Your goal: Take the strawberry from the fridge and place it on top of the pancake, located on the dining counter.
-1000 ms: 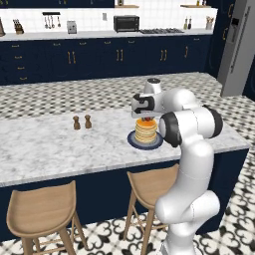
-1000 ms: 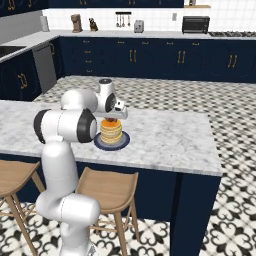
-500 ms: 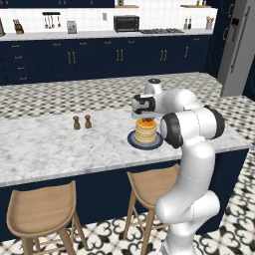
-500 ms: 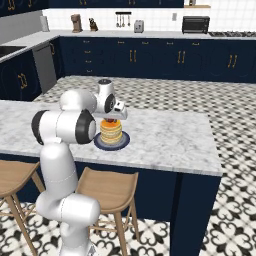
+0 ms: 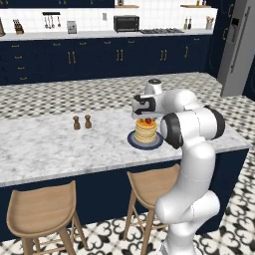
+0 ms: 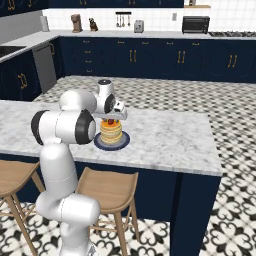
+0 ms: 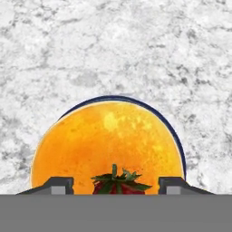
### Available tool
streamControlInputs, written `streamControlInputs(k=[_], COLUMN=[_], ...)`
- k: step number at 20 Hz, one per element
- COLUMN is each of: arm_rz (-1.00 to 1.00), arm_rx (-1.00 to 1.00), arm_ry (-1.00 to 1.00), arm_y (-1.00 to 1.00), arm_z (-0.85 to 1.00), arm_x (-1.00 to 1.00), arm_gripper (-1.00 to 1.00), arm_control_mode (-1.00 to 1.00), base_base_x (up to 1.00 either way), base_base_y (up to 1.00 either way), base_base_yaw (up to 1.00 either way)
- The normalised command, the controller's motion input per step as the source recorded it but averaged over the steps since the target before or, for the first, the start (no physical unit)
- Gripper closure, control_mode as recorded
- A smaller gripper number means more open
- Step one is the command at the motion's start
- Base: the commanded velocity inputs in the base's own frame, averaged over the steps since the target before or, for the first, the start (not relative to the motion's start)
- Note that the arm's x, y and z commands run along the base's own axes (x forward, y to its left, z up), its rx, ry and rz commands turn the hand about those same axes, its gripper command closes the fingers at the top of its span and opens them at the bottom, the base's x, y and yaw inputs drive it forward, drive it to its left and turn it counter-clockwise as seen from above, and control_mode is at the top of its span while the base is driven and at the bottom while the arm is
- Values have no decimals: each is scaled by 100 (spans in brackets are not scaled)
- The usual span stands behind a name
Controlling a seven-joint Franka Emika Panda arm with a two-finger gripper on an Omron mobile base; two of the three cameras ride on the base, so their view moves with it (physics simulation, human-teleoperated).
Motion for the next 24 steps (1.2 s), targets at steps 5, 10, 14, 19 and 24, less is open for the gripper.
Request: streamControlInputs(k=[5,10,14,19,24], arm_rz=[0,0,0,-1,0], arm_rx=[0,0,2,8,1], arm_ry=[0,0,-4,-5,0], arm_y=[0,0,0,3,23], arm_z=[5,34,73,44,41], arm_x=[0,-16,-90,-100,-100], arm_gripper=[-100,-100,-100,-100,-100], arm_control_mode=[-100,-100,-100,-100,-100], base_base_x=[0,0,0,0,0], base_base_y=[0,0,0,0,0], base_base_yaw=[0,0,0,0,0])
